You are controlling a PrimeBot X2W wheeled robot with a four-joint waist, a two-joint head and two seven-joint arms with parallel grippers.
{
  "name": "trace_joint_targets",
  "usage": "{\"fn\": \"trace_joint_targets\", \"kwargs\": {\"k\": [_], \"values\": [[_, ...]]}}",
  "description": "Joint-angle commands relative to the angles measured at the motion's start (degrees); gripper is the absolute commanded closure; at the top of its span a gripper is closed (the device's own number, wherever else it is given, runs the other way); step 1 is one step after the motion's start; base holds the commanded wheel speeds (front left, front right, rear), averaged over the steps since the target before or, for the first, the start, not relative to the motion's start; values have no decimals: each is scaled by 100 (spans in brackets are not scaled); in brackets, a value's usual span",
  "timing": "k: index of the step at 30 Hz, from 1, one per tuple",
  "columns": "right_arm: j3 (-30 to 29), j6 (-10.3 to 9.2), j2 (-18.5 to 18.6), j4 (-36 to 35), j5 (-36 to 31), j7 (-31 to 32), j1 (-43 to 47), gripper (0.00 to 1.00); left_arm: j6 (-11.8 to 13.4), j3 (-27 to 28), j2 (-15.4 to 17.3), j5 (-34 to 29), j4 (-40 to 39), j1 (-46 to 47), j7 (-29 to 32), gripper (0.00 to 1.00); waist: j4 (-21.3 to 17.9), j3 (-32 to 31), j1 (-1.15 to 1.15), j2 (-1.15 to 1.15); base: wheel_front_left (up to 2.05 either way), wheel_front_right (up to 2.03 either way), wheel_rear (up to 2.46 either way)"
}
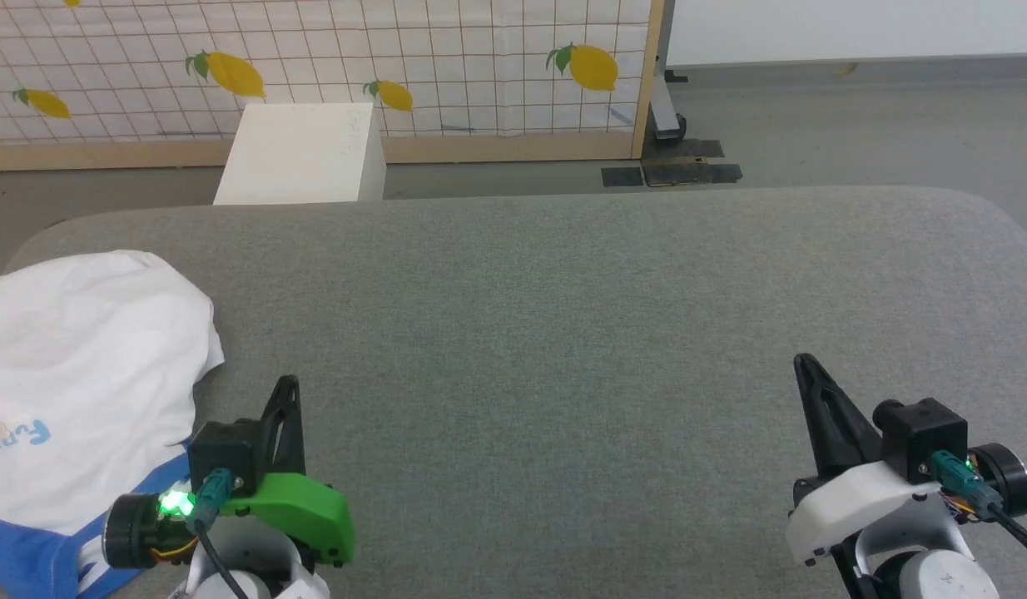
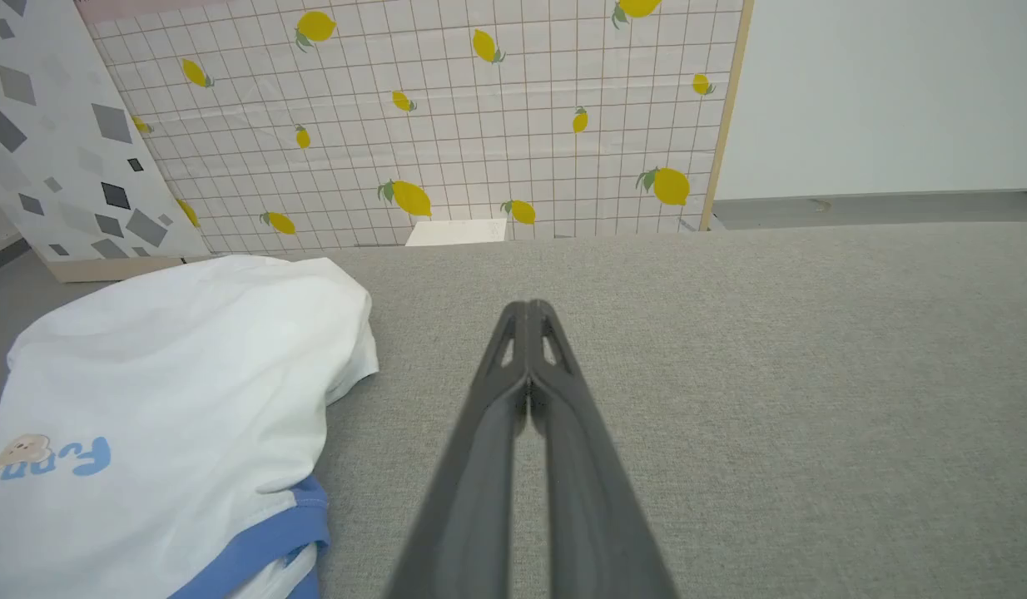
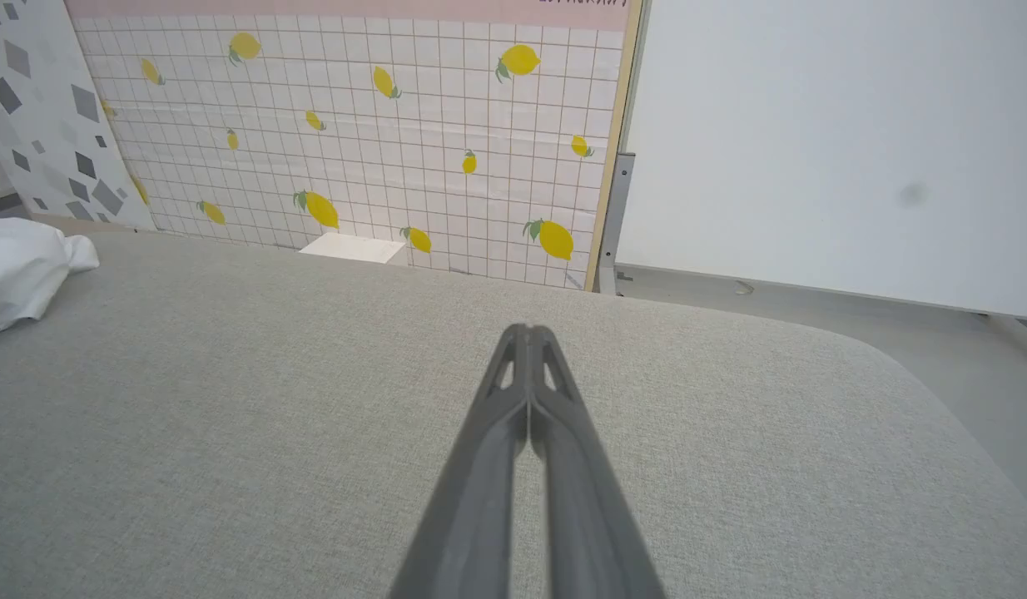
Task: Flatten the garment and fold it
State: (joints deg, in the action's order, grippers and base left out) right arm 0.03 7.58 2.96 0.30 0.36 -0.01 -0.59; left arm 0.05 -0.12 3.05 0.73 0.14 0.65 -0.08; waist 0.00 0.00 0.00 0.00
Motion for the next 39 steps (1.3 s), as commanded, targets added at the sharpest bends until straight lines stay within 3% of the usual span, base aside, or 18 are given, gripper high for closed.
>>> {"fn": "trace_joint_targets", "kwargs": {"k": [1,2,3,23,39], "values": [[-3,-9,-8,-30,-36,1,59,100,-5,12,-17,-73,-14,-65,8,100,0,0,0,0,0,0,0],[-1,0,0,0,1,-1,1,100,0,-1,0,1,0,0,0,100,0,0,0,0,0,0,0],[-1,0,1,3,3,-1,1,0,0,-6,0,10,1,0,0,0,0,0,0,0,0,0,0],[-92,-1,0,197,229,-209,57,0,108,-151,3,254,202,35,-208,0,53,13,0,0,0,0,0],[-148,-2,-1,344,376,-398,81,0,209,-154,3,424,292,13,-396,0,554,16,0,0,0,0,0]]}}
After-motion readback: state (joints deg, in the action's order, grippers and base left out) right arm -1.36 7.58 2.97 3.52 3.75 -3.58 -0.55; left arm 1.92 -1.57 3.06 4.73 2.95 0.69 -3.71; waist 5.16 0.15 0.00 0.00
